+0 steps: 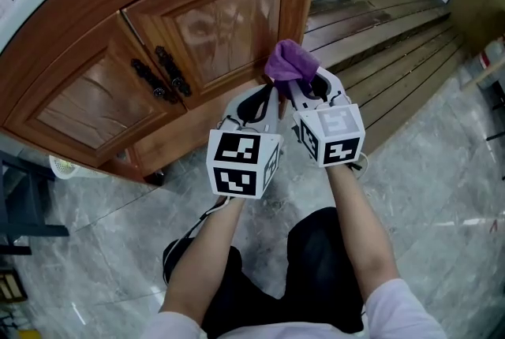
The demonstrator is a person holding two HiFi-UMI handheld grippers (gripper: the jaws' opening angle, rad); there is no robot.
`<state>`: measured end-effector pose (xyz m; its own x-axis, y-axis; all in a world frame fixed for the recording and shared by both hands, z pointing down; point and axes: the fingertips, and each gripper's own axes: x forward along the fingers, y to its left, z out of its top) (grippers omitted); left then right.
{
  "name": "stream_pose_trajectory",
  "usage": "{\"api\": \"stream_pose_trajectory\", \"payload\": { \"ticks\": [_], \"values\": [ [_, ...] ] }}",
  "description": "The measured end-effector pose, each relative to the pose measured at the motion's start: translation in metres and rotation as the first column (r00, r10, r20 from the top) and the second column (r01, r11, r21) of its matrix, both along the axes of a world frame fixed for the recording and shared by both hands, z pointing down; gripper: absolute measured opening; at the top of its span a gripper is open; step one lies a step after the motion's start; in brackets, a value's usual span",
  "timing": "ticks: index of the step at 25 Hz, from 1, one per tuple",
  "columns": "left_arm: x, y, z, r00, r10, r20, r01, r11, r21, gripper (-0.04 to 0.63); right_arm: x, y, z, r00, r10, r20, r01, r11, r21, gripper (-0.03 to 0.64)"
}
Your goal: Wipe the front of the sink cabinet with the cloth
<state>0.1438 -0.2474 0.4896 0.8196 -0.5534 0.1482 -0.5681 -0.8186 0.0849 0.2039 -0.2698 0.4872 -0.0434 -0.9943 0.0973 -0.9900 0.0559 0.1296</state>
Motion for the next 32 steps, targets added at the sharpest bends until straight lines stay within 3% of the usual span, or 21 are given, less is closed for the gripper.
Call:
{"api": "stream_pose_trajectory", "payload": {
  "ticks": [8, 14, 19, 25, 32],
  "values": [
    [-0.023, 0.006, -0.005, 0.999, -0.055, -0.002, 0.054, 0.996, -0.071, 0.003, -0.025, 0.013, -0.003, 0.999, -0.032, 0.041, 0.034, 0.997, -0.066, 0.077],
    [-0.046, 0.013, -0.027, 0.992, -0.094, 0.089, 0.104, 0.987, -0.125, 0.003, -0.046, 0.032, -0.031, 0.995, -0.05, 0.089, 0.063, 0.987, -0.146, 0.077],
    [-0.052, 0.027, -0.081, 0.987, -0.11, 0.118, 0.131, 0.973, -0.189, 0.003, -0.059, 0.055, -0.088, 0.992, -0.083, 0.099, 0.102, 0.972, -0.212, 0.077],
    [-0.07, 0.04, -0.173, 0.982, -0.135, 0.128, 0.161, 0.963, -0.215, 0.003, -0.081, 0.065, -0.185, 0.984, -0.119, 0.133, 0.148, 0.96, -0.237, 0.077],
    [-0.113, 0.058, -0.276, 0.963, -0.237, 0.132, 0.263, 0.931, -0.251, 0.003, -0.123, 0.081, -0.282, 0.962, -0.221, 0.162, 0.259, 0.929, -0.267, 0.077]
  ]
}}
